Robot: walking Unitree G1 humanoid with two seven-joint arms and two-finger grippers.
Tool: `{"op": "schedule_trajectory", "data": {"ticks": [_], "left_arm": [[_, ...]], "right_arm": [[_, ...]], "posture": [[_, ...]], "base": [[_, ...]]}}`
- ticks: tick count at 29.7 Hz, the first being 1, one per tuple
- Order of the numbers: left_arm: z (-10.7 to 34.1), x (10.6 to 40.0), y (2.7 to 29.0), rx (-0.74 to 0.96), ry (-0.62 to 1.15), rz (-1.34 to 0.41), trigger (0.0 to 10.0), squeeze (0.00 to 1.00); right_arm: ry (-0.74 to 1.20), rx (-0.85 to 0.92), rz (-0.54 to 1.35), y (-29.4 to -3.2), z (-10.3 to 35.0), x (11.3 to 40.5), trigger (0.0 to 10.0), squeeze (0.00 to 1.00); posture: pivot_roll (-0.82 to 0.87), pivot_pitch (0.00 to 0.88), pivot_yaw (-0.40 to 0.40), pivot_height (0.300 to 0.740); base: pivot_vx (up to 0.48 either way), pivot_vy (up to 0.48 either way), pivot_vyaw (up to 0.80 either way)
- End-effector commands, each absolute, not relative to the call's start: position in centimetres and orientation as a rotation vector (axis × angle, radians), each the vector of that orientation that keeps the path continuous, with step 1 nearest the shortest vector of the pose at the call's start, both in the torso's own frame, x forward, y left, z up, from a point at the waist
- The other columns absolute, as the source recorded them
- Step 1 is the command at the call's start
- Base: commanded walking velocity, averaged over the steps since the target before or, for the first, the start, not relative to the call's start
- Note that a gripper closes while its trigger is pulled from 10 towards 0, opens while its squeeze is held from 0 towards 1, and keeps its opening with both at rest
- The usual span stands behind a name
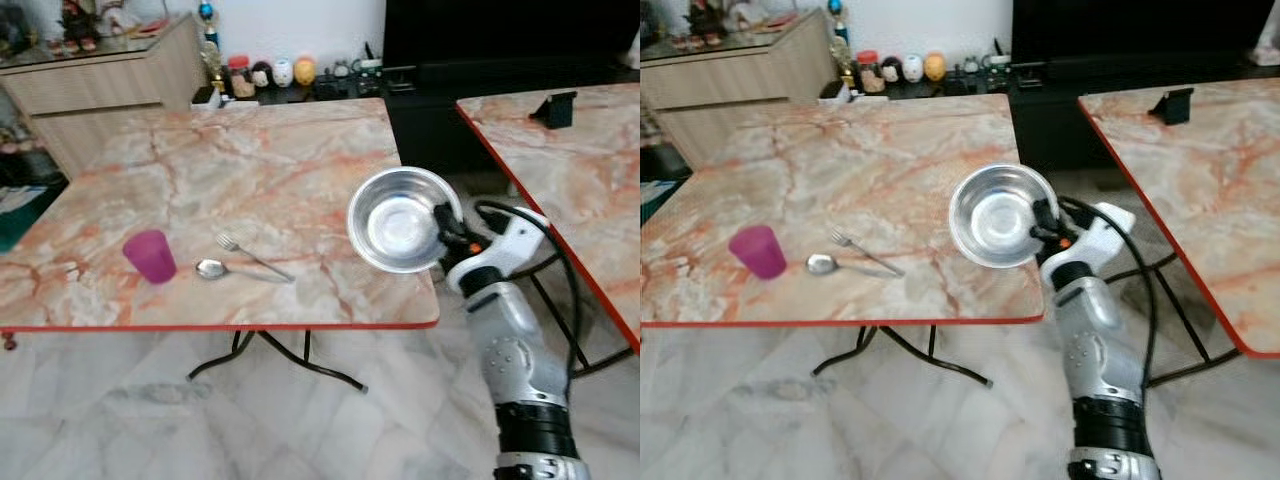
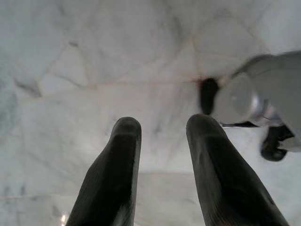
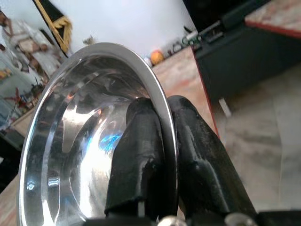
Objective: Setting the table
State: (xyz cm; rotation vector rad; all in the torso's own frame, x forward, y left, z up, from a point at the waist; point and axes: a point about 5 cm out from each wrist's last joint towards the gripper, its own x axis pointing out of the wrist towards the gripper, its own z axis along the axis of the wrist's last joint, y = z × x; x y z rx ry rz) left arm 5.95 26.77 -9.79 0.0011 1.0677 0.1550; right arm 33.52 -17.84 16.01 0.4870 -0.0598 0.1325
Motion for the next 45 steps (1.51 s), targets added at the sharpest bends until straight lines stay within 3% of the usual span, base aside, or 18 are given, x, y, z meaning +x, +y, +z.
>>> {"op": "schedule_trajectory", "data": {"ticks": [1, 25, 45], "left_arm": [[-9.74, 5.69, 27.12, 0.015, 1.084, 0.150, 10.0, 0.00], [-9.74, 5.80, 27.10, 0.007, 1.084, 0.151, 10.0, 0.00], [-9.74, 5.83, 27.04, 0.002, 1.080, 0.148, 10.0, 0.00]], "right_arm": [[-0.069, 0.496, 0.161, -16.91, 16.52, 33.72, 10.0, 0.00], [-0.067, 0.522, 0.149, -17.01, 16.57, 33.83, 10.0, 0.00], [-0.073, 0.508, 0.148, -17.10, 16.62, 33.87, 10.0, 0.00]], "posture": [[-0.07, 0.000, 0.061, 0.740], [-0.06, 0.000, 0.059, 0.740], [-0.06, 0.000, 0.056, 0.740]], "base": [[0.244, -0.244, 0.00], [0.246, -0.245, 0.00], [0.000, -0.025, 0.00]]}}
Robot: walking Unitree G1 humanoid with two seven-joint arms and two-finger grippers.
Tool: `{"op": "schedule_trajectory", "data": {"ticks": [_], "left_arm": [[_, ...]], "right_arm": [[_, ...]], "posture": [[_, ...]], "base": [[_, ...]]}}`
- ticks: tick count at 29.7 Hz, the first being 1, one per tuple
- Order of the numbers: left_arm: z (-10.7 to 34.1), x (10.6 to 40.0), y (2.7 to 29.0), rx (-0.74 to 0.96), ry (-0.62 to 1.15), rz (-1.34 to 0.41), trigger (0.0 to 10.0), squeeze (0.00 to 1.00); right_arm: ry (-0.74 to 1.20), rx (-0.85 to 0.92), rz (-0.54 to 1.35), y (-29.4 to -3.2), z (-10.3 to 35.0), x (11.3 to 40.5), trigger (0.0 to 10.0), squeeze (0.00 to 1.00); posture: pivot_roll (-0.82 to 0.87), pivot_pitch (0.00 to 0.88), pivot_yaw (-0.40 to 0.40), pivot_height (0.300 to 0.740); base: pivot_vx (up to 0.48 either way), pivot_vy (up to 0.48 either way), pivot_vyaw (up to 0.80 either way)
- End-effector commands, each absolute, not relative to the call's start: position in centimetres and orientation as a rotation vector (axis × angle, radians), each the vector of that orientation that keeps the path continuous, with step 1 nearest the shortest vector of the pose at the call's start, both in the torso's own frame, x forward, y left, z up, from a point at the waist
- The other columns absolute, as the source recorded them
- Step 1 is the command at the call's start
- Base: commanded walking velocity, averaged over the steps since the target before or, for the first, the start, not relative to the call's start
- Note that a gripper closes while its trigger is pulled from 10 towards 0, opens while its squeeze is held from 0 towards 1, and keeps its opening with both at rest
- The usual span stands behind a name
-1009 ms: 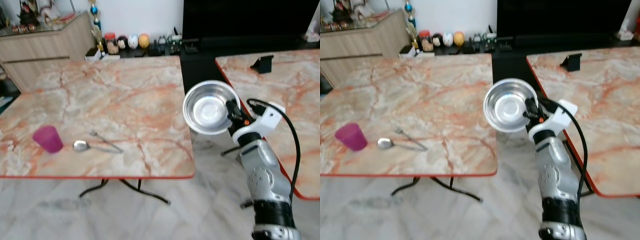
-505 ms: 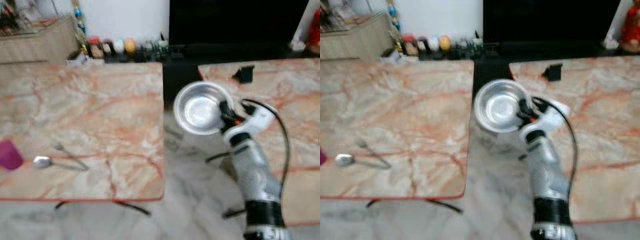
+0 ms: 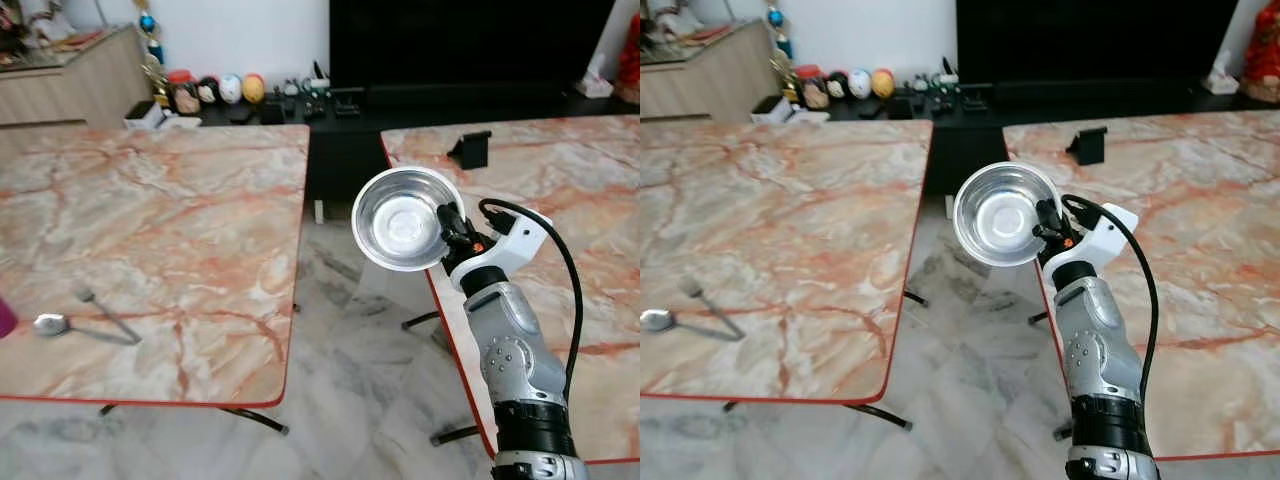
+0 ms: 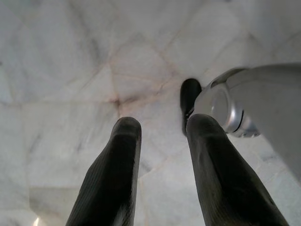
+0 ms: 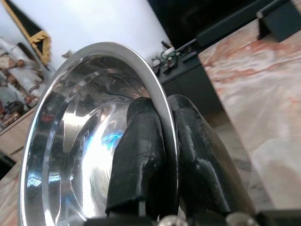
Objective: Setting the table
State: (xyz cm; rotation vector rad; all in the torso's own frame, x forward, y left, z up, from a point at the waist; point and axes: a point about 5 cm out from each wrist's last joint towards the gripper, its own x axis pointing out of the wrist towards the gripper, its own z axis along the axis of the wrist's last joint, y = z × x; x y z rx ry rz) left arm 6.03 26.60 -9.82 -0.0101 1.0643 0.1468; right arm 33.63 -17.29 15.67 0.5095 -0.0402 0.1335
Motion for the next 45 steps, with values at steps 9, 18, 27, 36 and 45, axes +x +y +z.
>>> {"op": "schedule_trajectory", "data": {"ticks": [9, 18, 27, 36, 45], "left_arm": [[-9.74, 5.84, 26.99, 0.005, 1.079, 0.136, 10.0, 0.00], [-9.74, 5.78, 26.96, 0.012, 1.080, 0.127, 10.0, 0.00], [-9.73, 5.73, 26.97, 0.020, 1.082, 0.115, 10.0, 0.00], [-9.70, 5.80, 26.99, 0.019, 1.078, 0.112, 10.0, 0.00], [-9.68, 5.84, 26.99, 0.014, 1.074, 0.115, 10.0, 0.00]], "right_arm": [[-0.077, 0.507, 0.149, -17.07, 16.71, 33.90, 10.0, 0.00], [-0.079, 0.507, 0.153, -16.93, 16.69, 33.90, 10.0, 0.00], [-0.080, 0.507, 0.155, -16.86, 16.73, 33.88, 10.0, 0.00], [-0.079, 0.507, 0.152, -16.94, 16.71, 33.87, 10.0, 0.00], [-0.079, 0.508, 0.152, -16.94, 16.72, 33.90, 10.0, 0.00]], "posture": [[-0.06, 0.000, 0.056, 0.740], [-0.07, 0.000, 0.058, 0.740], [-0.07, 0.000, 0.059, 0.740], [-0.07, 0.000, 0.059, 0.740], [-0.07, 0.000, 0.058, 0.740]], "base": [[0.000, 0.000, 0.00], [0.000, -0.196, 0.00], [0.000, -0.303, 0.00], [0.000, -0.329, 0.00], [0.000, -0.376, 0.00]]}}
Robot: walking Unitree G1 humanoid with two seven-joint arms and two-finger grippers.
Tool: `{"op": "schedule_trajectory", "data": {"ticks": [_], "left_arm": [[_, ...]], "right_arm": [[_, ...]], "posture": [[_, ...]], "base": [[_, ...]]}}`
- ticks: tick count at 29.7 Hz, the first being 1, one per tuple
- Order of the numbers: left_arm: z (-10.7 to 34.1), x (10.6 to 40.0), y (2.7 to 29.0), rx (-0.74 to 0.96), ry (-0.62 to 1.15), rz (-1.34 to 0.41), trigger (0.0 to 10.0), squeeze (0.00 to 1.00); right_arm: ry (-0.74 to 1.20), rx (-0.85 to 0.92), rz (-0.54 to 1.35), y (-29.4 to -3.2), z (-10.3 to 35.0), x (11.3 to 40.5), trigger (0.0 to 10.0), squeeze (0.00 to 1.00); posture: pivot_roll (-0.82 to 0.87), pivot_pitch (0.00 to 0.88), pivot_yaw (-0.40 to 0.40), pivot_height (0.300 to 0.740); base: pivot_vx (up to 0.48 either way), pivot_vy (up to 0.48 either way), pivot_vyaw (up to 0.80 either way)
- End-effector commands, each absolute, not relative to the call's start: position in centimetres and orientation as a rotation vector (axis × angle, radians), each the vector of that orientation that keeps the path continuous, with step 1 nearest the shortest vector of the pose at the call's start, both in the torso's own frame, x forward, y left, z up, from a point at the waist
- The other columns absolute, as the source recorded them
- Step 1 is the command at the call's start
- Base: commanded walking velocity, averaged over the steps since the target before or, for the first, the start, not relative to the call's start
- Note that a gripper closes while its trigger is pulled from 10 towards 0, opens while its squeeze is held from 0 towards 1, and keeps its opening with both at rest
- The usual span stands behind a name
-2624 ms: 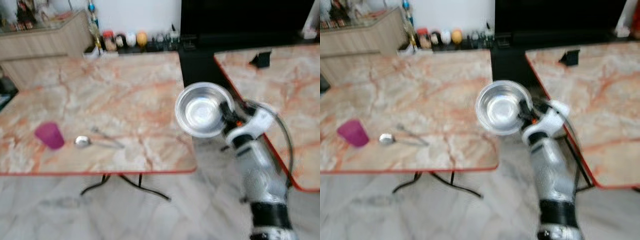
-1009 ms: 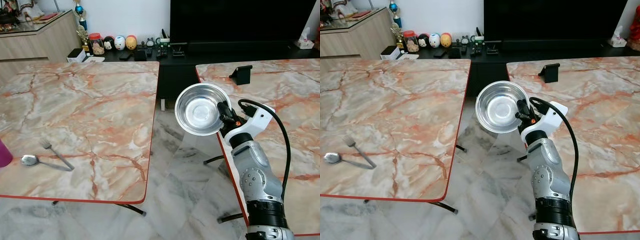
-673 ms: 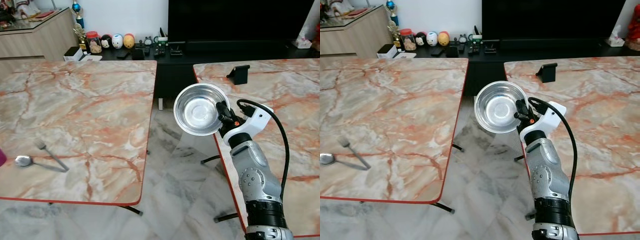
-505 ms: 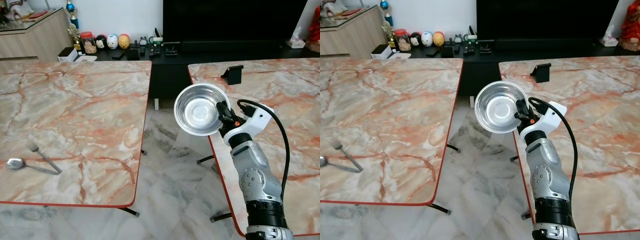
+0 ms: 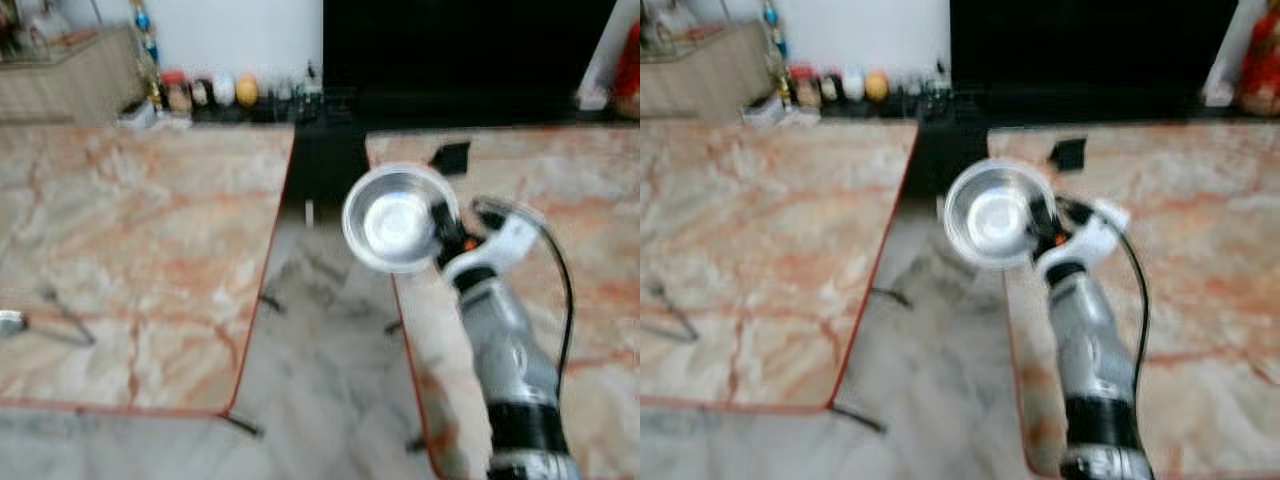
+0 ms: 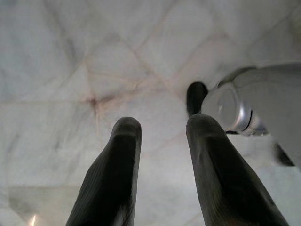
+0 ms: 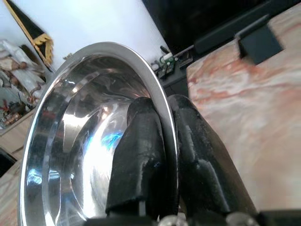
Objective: Setting the table
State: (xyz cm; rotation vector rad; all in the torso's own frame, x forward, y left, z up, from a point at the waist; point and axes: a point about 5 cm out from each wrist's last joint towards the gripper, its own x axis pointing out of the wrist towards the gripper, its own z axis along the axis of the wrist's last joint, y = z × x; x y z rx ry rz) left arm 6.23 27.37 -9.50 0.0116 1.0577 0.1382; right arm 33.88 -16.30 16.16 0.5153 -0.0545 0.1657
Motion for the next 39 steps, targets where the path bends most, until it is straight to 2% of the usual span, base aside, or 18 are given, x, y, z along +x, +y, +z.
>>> {"op": "schedule_trajectory", "data": {"ticks": [1, 6, 27, 39], "left_arm": [[-9.68, 5.85, 26.99, 0.014, 1.073, 0.114, 10.0, 0.00], [-9.68, 5.87, 26.98, 0.012, 1.072, 0.114, 10.0, 0.00], [-9.63, 6.01, 26.99, 0.005, 1.062, 0.115, 10.0, 0.00], [-9.64, 5.97, 27.05, 0.004, 1.065, 0.121, 10.0, 0.00]], "right_arm": [[-0.079, 0.508, 0.152, -16.94, 16.72, 33.89, 10.0, 0.00], [-0.080, 0.509, 0.151, -16.94, 16.70, 33.89, 10.0, 0.00], [-0.076, 0.514, 0.155, -16.63, 16.62, 33.85, 10.0, 0.00], [-0.078, 0.509, 0.152, -16.65, 16.71, 33.84, 10.0, 0.00]], "posture": [[-0.07, 0.000, 0.058, 0.740], [-0.06, 0.000, 0.058, 0.740], [-0.06, 0.000, 0.058, 0.740], [-0.07, 0.000, 0.061, 0.740]], "base": [[0.000, -0.386, 0.00], [0.000, -0.392, 0.00], [-0.256, -0.380, 0.00], [0.000, 0.000, 0.00]]}}
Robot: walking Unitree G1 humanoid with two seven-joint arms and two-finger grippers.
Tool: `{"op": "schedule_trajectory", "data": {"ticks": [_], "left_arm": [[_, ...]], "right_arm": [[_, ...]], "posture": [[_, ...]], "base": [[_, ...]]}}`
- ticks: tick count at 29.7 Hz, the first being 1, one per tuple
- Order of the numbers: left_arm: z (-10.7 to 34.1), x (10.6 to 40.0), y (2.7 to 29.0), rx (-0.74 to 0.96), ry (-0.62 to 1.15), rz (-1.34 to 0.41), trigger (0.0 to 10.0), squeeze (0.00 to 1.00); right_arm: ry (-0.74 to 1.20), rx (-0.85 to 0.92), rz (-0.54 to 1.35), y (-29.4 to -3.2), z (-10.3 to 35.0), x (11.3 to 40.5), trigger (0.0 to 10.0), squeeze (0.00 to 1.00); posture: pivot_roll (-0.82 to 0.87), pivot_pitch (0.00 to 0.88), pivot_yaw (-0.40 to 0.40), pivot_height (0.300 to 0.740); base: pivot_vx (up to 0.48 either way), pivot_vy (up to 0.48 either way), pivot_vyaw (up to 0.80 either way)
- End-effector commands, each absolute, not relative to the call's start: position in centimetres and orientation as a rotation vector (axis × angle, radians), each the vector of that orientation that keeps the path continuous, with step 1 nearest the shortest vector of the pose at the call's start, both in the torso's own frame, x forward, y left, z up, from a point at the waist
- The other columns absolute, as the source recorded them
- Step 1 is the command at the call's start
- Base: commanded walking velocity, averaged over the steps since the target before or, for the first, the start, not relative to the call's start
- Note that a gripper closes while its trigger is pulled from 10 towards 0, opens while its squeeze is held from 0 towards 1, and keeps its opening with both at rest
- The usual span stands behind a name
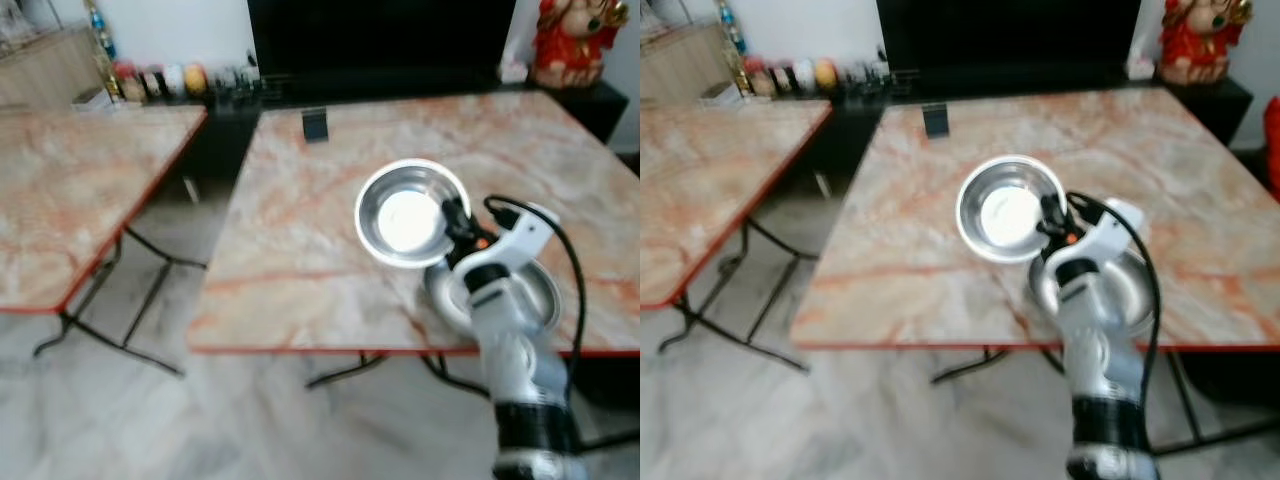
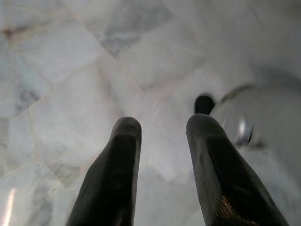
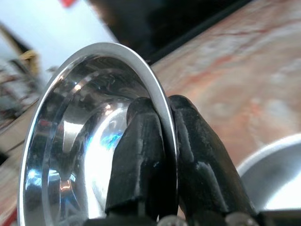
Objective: Setting the table
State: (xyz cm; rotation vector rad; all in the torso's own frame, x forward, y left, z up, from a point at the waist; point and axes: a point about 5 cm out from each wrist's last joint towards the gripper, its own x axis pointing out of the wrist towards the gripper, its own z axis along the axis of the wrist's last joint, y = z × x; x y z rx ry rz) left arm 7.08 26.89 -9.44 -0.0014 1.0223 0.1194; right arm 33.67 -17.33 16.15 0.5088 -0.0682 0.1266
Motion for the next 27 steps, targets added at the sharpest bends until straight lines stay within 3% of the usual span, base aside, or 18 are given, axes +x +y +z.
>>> {"op": "schedule_trajectory", "data": {"ticks": [1, 23, 27], "left_arm": [[-9.64, 5.95, 27.06, 0.004, 1.066, 0.123, 10.0, 0.00], [-9.66, 5.78, 27.14, -0.021, 1.064, 0.157, 10.0, 0.00], [-9.68, 5.76, 27.10, -0.024, 1.061, 0.163, 10.0, 0.00]], "right_arm": [[-0.078, 0.509, 0.152, -16.65, 16.71, 33.83, 10.0, 0.00], [-0.080, 0.474, 0.139, -17.16, 16.71, 33.76, 10.0, 0.00], [-0.085, 0.460, 0.139, -17.33, 16.92, 33.84, 10.0, 0.00]], "posture": [[-0.07, 0.000, 0.062, 0.740], [-0.07, 0.000, 0.061, 0.740], [-0.08, 0.000, 0.055, 0.740]], "base": [[0.000, 0.000, 0.00], [0.000, 0.000, 0.00], [0.000, 0.306, 0.00]]}}
